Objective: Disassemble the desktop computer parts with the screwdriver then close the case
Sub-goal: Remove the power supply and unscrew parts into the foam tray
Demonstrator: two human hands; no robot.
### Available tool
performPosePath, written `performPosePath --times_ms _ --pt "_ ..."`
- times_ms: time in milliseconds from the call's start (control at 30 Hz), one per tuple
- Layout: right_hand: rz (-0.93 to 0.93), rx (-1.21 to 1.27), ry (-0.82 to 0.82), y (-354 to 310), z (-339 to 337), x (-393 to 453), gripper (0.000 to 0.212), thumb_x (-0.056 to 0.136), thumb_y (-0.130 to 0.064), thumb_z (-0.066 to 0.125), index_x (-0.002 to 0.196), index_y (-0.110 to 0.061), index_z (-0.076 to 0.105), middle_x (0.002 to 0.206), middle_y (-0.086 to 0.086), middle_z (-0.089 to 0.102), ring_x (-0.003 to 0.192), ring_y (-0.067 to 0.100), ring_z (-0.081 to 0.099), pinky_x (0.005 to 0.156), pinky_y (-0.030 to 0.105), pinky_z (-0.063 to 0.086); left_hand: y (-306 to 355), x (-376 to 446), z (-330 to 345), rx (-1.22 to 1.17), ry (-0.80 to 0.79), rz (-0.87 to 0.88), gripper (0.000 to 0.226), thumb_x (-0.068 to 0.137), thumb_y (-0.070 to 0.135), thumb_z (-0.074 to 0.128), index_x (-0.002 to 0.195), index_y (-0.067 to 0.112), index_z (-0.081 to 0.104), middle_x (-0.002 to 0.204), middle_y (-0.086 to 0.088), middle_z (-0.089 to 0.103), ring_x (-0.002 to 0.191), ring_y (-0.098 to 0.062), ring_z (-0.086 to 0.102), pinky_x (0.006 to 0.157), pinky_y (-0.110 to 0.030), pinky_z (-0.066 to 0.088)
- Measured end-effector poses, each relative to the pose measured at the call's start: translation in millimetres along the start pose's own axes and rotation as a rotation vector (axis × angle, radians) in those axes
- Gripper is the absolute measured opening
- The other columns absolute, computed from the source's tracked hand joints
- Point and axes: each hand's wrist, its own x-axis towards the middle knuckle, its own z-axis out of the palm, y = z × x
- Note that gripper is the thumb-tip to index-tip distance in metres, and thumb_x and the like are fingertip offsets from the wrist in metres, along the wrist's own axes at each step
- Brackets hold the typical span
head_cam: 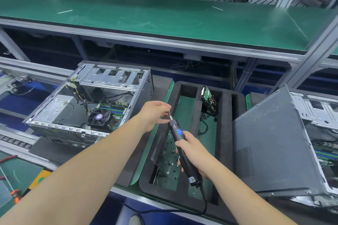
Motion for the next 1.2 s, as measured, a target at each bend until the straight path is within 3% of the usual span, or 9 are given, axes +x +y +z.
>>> performPosePath --times_ms 367,600,700,767,867,967,1100,1200 --pt "-0.019 0.008 0.007 -10 10 -5 0.023 0.090 -0.035 0.056 0.108 -0.047 0.059 0.091 0.011 0.060 0.062 0.026 0.063 0.056 0.039 0.055 9 -5 -17 0.012 -0.058 0.018 0.010 0.092 0.003 0.067 0.098 0.004 0.075 0.099 -0.013 0.071 0.086 -0.020 0.069 0.065 -0.034 0.061" --pt "-0.118 -0.096 0.028 -24 25 -9 0.014 0.094 -0.032 0.053 0.105 -0.041 0.056 0.085 0.005 0.056 0.066 0.024 0.060 0.058 0.038 0.055 16 -22 -20 -0.054 0.083 0.032 0.015 0.093 0.009 0.063 0.104 0.008 0.073 0.104 -0.006 0.070 0.090 -0.016 0.065 0.055 -0.027 0.058" --pt "-0.180 -0.164 0.029 -33 42 -8 0.015 0.093 -0.035 0.052 0.099 -0.049 0.053 0.084 0.002 0.057 0.069 0.022 0.061 0.067 0.042 0.055 21 -32 -33 -0.177 0.145 0.028 0.013 0.091 0.012 0.067 0.101 0.013 0.075 0.102 -0.004 0.070 0.090 -0.018 0.065 0.063 -0.030 0.058" --pt "-0.218 -0.176 0.012 -40 61 -6 0.014 0.090 -0.038 0.052 0.101 -0.047 0.053 0.084 0.001 0.058 0.068 0.023 0.062 0.069 0.043 0.056 26 -42 -47 -0.304 0.172 0.022 0.010 0.091 0.011 0.066 0.098 0.014 0.072 0.092 -0.004 0.067 0.082 -0.018 0.063 0.068 -0.032 0.055" --pt "-0.285 -0.196 -0.015 -52 95 -5 0.010 0.089 -0.040 0.053 0.097 -0.046 0.052 0.078 -0.004 0.058 0.066 0.020 0.060 0.068 0.040 0.053 36 -58 -77 -0.427 0.215 0.025 0.015 0.091 0.005 0.064 0.106 0.010 0.064 0.081 -0.004 0.062 0.065 -0.016 0.060 0.060 -0.027 0.053" --pt "-0.337 -0.234 -0.044 -67 129 -7 0.014 0.090 -0.040 0.052 0.101 -0.049 0.051 0.074 -0.009 0.064 0.062 0.012 0.061 0.062 0.035 0.053 40 -74 -115 -0.485 0.203 0.010 0.005 0.094 0.008 0.065 0.097 0.008 0.060 0.082 -0.003 0.063 0.065 -0.015 0.063 0.059 -0.027 0.057" --pt "-0.363 -0.303 -0.056 -81 177 -12 0.015 0.097 -0.034 0.050 0.111 -0.040 0.050 0.091 0.001 0.066 0.074 0.018 0.061 0.071 0.039 0.053 36 -93 -171 -0.531 0.176 -0.003 0.010 0.096 0.013 0.065 0.087 0.012 0.061 0.068 0.003 0.065 0.070 -0.013 0.062 0.077 -0.030 0.056" --pt "-0.370 -0.353 -0.050 -87 220 -14 0.022 0.098 -0.033 0.050 0.118 -0.039 0.047 0.097 -0.004 0.065 0.081 0.017 0.062 0.074 0.035 0.050 28 -104 -220 -0.473 0.168 0.002 0.006 0.095 0.011 0.066 0.091 0.011 0.062 0.070 0.002 0.065 0.068 -0.012 0.061 0.075 -0.030 0.056"
